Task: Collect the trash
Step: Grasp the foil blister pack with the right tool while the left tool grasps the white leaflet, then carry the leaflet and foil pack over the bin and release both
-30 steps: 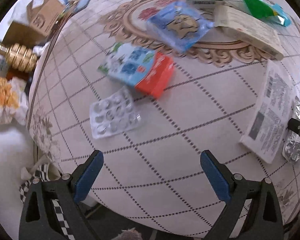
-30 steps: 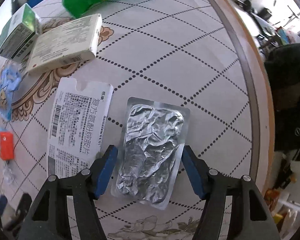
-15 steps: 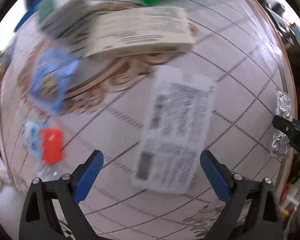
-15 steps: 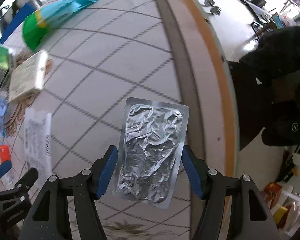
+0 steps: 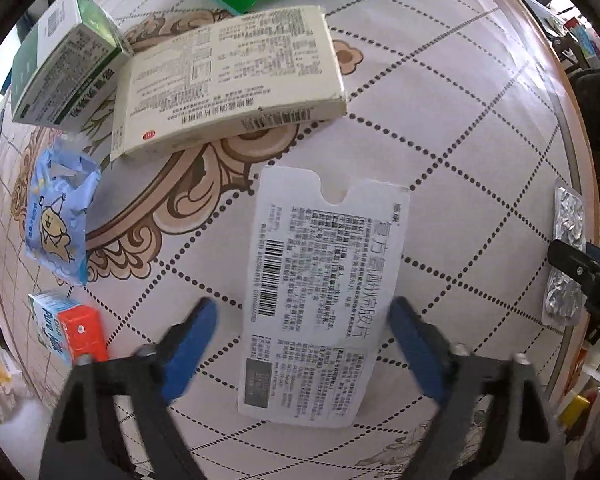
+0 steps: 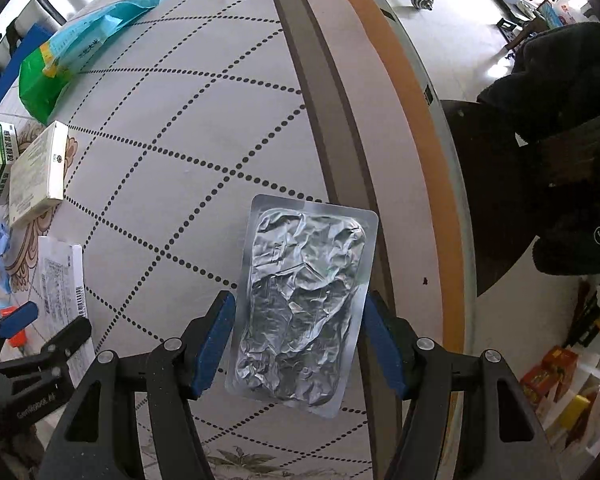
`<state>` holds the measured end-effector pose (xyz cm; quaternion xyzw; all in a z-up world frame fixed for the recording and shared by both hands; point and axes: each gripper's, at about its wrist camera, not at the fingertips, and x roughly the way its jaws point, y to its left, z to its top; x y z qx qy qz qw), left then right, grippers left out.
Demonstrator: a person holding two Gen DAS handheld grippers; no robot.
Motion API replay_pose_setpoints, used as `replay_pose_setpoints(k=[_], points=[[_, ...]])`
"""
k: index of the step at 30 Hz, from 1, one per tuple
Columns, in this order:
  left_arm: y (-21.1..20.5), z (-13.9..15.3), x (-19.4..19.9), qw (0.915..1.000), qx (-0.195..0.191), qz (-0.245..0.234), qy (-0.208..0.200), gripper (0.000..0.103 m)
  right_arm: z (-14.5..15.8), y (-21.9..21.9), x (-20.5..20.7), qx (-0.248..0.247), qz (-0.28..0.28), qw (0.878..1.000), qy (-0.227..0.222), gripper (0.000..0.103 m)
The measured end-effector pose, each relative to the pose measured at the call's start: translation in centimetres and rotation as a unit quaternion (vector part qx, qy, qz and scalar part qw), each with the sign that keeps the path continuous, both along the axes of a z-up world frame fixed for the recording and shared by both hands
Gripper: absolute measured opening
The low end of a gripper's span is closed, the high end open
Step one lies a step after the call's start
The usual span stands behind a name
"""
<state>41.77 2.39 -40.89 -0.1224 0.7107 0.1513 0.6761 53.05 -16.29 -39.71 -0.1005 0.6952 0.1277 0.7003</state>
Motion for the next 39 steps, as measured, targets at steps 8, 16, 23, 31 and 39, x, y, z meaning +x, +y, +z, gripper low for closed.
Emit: replay_pose_setpoints(k=[8,16,23,31,39], points=[[0.7,-0.4,-0.6,0.9999,-0.009,0.005,-0.011,0.072,0.1,0.5,-0.2,-0.001,0.005,1.0,-0.006,0.067],[-1.7,1.4,-1.5,0.9959,0.09,-0.011,-0.004,0.071,0.4,0.6,-0.8,0.0,0.021,1.0,-0.017,0.067],[-1.5,3.7,-1.8,0.9916,0.127,0.011,-0.02,0.071,1.1,1.2,-1.3,0.004,0.042,0.999,-0.028,0.067],[-2.3,7.4,-5.0,0.9857,0.149,0.049,-0.062,0.072,3.7,1.6,-3.7,0.028,0.06,0.995,-0.07,0.067],[-3.0,12.0,-13.2,0.9741,0.187,0.066,-0.109,0.071,7.1,1.0,-11.4,0.058,0.094,0.989,-0.104,0.067]])
